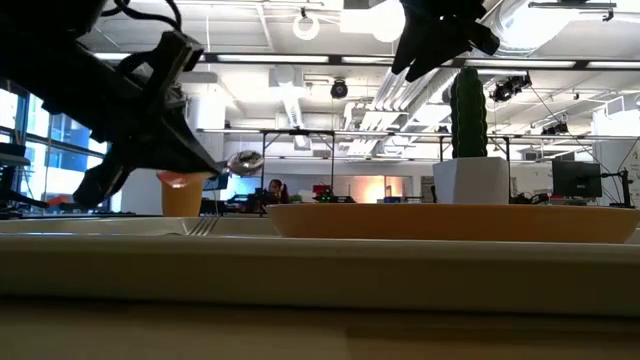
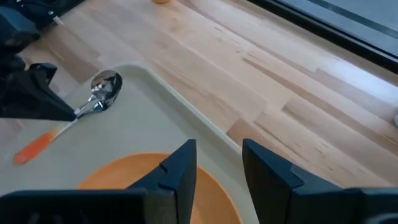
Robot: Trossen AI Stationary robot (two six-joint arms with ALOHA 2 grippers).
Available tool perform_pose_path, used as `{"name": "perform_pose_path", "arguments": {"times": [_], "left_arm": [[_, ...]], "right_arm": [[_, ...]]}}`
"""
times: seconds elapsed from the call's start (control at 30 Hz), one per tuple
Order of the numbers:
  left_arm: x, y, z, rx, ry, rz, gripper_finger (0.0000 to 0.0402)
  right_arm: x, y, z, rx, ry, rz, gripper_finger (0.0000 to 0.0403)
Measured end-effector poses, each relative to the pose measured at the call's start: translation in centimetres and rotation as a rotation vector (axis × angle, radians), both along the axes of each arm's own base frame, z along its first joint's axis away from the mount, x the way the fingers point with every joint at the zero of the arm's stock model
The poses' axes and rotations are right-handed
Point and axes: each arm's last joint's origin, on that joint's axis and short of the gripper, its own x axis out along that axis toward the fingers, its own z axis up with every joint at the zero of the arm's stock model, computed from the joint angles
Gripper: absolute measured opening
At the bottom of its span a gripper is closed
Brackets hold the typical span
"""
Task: Pick and place plate/cup/fork/spoon on tray
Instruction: Put the orange spoon on the light brown serving tray to the left side of orange plate, then put the orange cup on the light brown serving tray to the top right of orange plate
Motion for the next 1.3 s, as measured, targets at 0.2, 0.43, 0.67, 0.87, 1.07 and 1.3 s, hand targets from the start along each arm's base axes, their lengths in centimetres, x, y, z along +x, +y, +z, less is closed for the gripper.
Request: {"name": "perform_pose_path", "arguments": {"times": [0.2, 0.43, 0.67, 0.87, 1.07, 1.3], "left_arm": [[1.3, -1.3, -0.9, -0.019, 0.028, 0.008, 0.0000], [3.0, -2.6, -1.8, -0.085, 0.056, 0.000, 0.0001], [3.1, -2.6, -2.4, -0.124, 0.064, 0.030, 0.0003], [3.0, -2.6, -2.4, -0.141, 0.068, 0.033, 0.0006], [3.0, -2.6, -2.5, -0.174, 0.075, 0.042, 0.0038], [2.8, -2.9, -1.3, -0.203, 0.055, -0.009, 0.0095]], "right_arm": [[0.1, -0.2, -0.1, 0.048, 0.010, 0.016, 0.0122], [0.1, -0.1, -0.1, 0.073, 0.022, 0.036, 0.0122], [-0.1, 0.6, -0.2, 0.090, 0.034, 0.067, 0.0122], [-0.4, 0.9, -0.3, 0.084, 0.061, 0.078, 0.0122], [-0.5, 0.9, -0.4, 0.079, 0.075, 0.081, 0.0122], [-0.5, 0.8, -0.4, 0.056, 0.073, 0.073, 0.0122]]}}
